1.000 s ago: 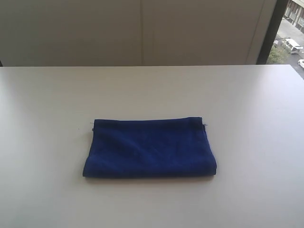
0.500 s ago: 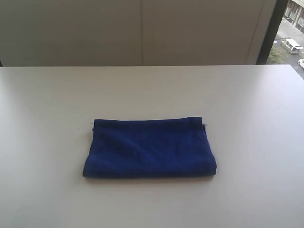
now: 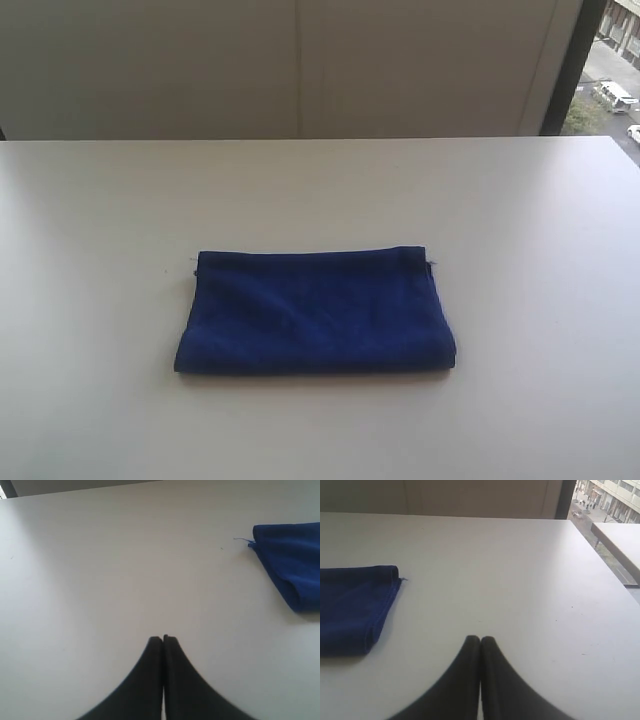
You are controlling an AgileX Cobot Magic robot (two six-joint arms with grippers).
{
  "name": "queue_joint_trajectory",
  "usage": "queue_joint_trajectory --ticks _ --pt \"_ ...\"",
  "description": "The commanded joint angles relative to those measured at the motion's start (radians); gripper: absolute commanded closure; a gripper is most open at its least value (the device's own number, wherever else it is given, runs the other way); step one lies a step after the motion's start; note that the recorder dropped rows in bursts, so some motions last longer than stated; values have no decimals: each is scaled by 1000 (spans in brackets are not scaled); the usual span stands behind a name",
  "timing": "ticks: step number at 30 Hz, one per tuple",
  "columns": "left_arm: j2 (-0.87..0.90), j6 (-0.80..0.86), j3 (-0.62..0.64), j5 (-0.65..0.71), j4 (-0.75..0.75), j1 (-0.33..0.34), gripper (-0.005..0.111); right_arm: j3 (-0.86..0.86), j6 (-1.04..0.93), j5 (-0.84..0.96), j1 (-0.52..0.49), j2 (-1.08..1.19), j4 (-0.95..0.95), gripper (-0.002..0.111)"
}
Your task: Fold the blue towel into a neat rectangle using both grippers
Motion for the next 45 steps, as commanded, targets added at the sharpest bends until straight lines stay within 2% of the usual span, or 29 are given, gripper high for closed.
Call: queue_joint_trajectory --ticks 1,5,8,25,30,38,42,45 --pt "-5 5 2 2 3 9 107 2 3 -6 3 -7 -10 108" --pt "-5 9 2 2 3 77 107 2 3 -6 3 -7 -10 108" --pt "-5 29 2 2 -3 95 107 2 3 -7 3 -7 -10 108" --pt "-5 66 2 2 -76 97 107 2 -16 -13 3 -7 -10 108" --pt "-5 66 2 2 -76 97 107 2 -107 -13 3 -7 -10 108" --pt "-5 66 2 -4 -77 101 107 2 -105 -13 3 -7 -8 108" --pt "-5 66 2 5 -77 101 107 2 1 -13 3 -7 -8 108" --pt "-5 66 2 10 -77 94 107 2 1 -13 3 -7 -8 108"
